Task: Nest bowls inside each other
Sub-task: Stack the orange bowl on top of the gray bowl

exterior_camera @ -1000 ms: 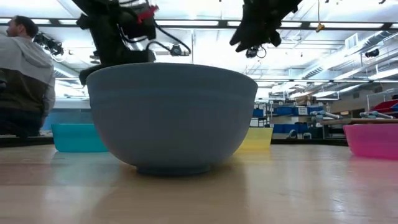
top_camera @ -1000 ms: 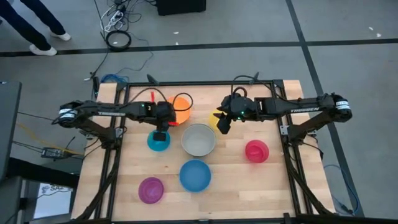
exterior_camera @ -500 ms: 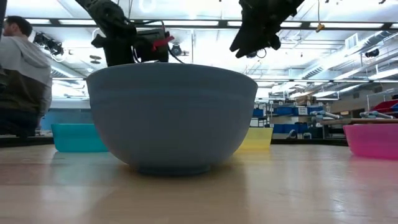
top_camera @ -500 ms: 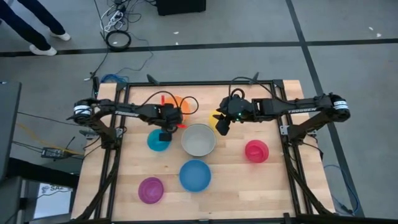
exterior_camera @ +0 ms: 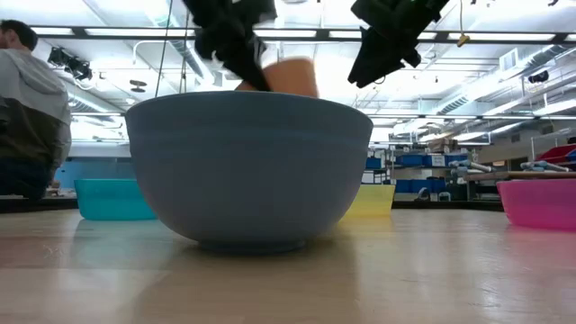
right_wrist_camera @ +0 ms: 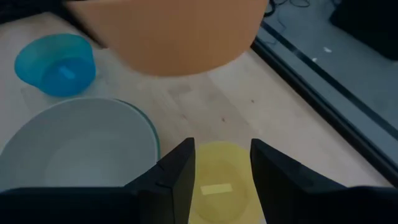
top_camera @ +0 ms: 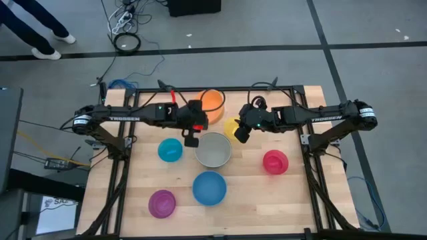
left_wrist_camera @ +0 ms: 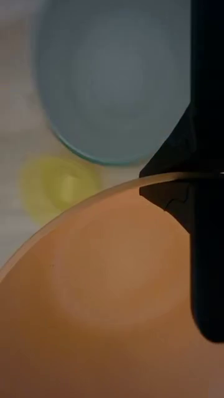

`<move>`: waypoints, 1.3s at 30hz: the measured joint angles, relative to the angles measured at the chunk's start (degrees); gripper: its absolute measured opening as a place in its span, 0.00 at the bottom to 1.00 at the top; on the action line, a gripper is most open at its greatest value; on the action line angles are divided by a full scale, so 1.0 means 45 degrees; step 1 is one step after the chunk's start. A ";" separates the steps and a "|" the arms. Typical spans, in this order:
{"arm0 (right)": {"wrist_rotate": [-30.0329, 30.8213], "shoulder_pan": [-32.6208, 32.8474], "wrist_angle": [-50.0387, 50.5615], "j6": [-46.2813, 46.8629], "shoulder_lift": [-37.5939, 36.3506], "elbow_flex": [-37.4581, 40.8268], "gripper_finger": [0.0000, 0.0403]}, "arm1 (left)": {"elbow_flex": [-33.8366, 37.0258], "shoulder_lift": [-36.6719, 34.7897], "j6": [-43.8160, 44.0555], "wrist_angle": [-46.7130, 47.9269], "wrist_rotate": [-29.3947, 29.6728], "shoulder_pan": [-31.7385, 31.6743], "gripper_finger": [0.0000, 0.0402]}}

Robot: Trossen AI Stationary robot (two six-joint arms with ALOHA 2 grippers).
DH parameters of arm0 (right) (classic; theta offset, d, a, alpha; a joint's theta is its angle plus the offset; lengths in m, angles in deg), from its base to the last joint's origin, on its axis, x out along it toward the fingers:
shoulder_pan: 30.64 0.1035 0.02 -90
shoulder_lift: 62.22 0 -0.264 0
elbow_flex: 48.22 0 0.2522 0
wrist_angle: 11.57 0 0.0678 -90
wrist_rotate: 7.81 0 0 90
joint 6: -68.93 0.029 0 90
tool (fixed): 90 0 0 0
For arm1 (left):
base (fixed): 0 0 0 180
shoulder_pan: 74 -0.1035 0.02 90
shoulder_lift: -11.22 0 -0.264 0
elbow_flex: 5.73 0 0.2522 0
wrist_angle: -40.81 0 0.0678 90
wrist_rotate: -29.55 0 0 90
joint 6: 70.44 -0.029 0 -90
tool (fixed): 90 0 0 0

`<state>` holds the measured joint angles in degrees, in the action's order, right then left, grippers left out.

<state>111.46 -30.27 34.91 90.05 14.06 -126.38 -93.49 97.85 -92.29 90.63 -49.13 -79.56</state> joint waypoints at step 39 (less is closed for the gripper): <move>0.2267 0.2723 0.2627 0.2433 -0.2396 0.0000 0.34 | -0.2010 0.2482 0.3313 0.0202 -0.0172 0.2092 0.30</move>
<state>121.66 -18.02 46.74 101.00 3.28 -126.38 -102.53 109.02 -77.38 91.54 -49.90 -70.14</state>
